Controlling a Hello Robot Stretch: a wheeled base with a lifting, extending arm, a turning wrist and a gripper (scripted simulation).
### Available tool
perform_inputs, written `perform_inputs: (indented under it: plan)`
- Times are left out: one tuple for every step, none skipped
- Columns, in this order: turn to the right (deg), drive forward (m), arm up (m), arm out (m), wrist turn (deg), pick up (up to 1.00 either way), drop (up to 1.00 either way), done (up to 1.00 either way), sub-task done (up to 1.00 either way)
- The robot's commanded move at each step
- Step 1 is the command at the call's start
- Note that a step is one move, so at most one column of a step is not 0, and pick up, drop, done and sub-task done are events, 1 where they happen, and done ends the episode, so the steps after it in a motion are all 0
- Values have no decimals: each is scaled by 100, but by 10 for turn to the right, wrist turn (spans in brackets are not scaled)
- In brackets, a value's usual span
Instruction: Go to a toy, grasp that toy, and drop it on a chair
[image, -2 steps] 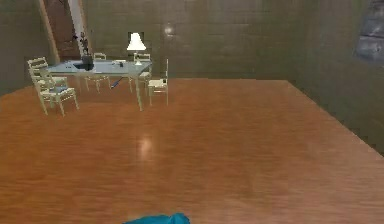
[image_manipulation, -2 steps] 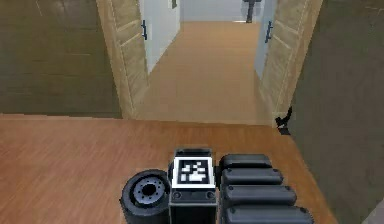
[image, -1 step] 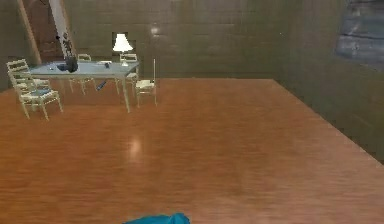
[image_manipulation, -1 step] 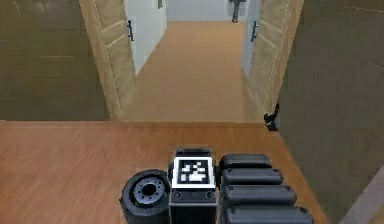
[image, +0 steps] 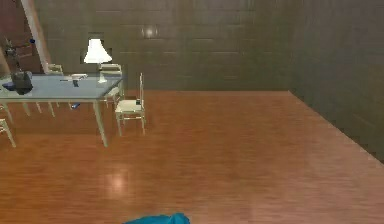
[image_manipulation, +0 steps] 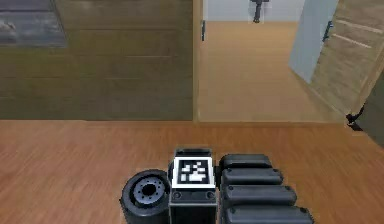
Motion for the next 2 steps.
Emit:
perform_inputs:
  plan:
    - [0, 100, 0, 0, 0, 0, 0, 0, 0]
    - [0, 100, 0, 0, 0, 0, 0, 0, 0]
